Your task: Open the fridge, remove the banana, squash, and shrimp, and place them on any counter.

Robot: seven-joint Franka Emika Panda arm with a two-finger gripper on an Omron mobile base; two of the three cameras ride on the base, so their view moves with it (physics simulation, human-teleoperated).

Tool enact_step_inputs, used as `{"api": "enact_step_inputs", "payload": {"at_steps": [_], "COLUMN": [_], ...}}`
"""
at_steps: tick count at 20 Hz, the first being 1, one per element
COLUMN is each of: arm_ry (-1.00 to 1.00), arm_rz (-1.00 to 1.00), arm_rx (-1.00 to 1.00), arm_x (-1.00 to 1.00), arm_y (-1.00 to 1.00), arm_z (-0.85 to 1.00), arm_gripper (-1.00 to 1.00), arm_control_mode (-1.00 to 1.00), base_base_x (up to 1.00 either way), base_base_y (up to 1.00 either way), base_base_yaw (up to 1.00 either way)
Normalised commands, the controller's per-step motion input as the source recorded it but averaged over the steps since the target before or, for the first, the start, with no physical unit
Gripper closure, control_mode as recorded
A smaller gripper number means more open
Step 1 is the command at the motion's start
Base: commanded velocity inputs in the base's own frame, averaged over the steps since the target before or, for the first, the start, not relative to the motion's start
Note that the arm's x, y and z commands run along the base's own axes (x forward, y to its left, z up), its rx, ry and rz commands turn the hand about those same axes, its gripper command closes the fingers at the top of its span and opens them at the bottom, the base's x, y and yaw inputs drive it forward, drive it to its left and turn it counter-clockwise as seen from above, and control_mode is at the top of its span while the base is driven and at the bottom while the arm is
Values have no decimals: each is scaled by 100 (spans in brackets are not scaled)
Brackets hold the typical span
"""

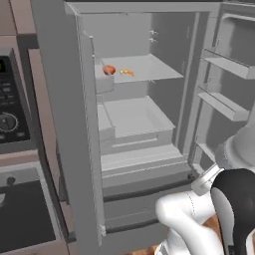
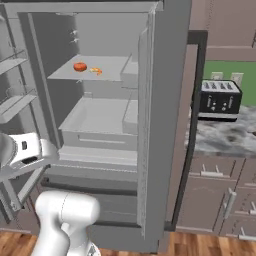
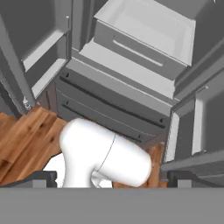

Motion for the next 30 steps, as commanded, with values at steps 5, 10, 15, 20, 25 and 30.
{"api": "enact_step_inputs", "payload": {"at_steps": [5,10,15,20,25,30], "arm_ry": [0,0,0,0,0,-1], "arm_rz": [0,0,0,0,0,0], "arm_rx": [0,0,0,0,0,0], "arm_x": [0,0,0,0,0,11], "arm_y": [0,0,0,0,0,16], "arm_z": [0,0,0,0,0,22], "arm_gripper": [-100,-100,-100,-100,-100,-100], "arm_control_mode": [100,100,100,100,100,-100], "base_base_x": [84,85,58,1,0,0], "base_base_y": [11,17,11,0,9,0], "base_base_yaw": [0,0,0,0,0,0]}}
